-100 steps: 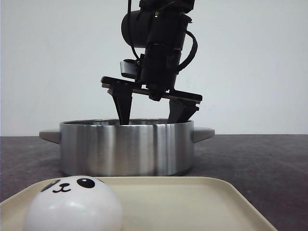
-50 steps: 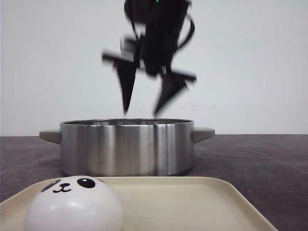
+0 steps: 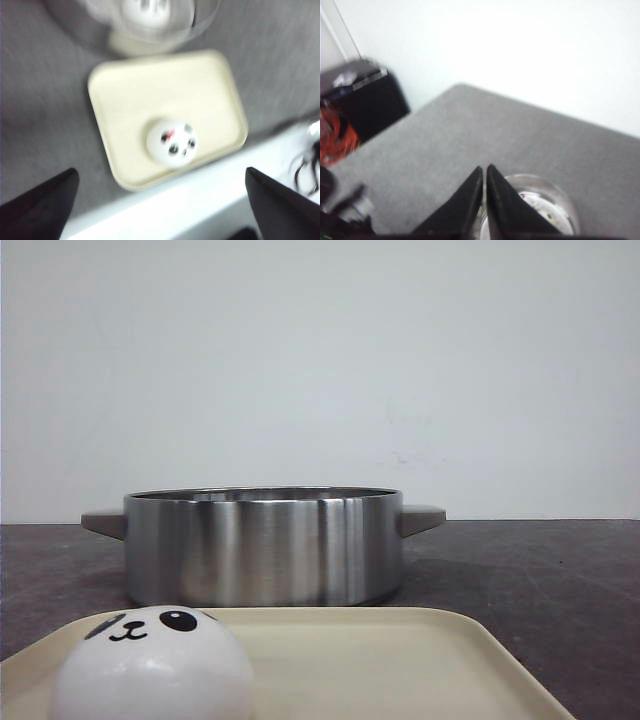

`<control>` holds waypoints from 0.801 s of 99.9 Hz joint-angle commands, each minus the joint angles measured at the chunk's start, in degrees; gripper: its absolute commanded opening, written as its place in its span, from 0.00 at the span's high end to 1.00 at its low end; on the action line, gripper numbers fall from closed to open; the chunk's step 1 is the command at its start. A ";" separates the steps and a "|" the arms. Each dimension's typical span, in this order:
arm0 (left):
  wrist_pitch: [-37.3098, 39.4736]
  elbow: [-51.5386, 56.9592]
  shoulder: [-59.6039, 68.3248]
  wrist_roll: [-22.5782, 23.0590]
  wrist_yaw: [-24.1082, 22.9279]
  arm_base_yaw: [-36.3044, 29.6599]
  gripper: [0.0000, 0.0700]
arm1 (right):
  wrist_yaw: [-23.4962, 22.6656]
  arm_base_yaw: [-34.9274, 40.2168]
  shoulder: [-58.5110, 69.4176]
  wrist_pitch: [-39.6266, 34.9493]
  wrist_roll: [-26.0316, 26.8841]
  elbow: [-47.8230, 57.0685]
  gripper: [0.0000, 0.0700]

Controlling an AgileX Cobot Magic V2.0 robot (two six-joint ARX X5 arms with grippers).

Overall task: Steam buns
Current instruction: 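Lower the open left gripper onto the last panda bun on the tray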

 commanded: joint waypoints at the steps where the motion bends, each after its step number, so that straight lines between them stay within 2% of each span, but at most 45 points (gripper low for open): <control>1: 2.75 0.26 1.77 0.00 0.52 -1.86 0.05 | 2.03 1.22 -1.46 -1.36 0.20 0.79 0.99; 19: 9.14 0.26 9.33 -0.28 0.02 -8.02 0.05 | 10.27 1.36 -5.92 -8.37 1.29 0.79 0.99; 25: 10.01 0.26 12.37 -1.46 0.00 -10.45 0.05 | 11.54 1.36 -6.36 -10.08 1.49 0.79 0.99; 39: 10.84 0.26 19.28 -1.62 -0.96 -16.00 0.05 | 11.47 1.36 -6.51 -11.15 1.57 0.79 0.99; 50: 12.13 0.26 23.78 -1.62 -4.39 -19.56 0.05 | 11.43 1.36 -6.47 -11.15 1.57 0.79 0.99; 61: 15.08 0.26 27.54 -3.17 -7.48 -21.44 0.05 | 11.43 1.36 -6.32 -11.13 1.62 0.79 0.99; 80: 21.18 0.26 34.01 -6.08 -8.11 -21.90 0.05 | 11.45 1.36 -5.97 -11.04 1.66 0.79 0.99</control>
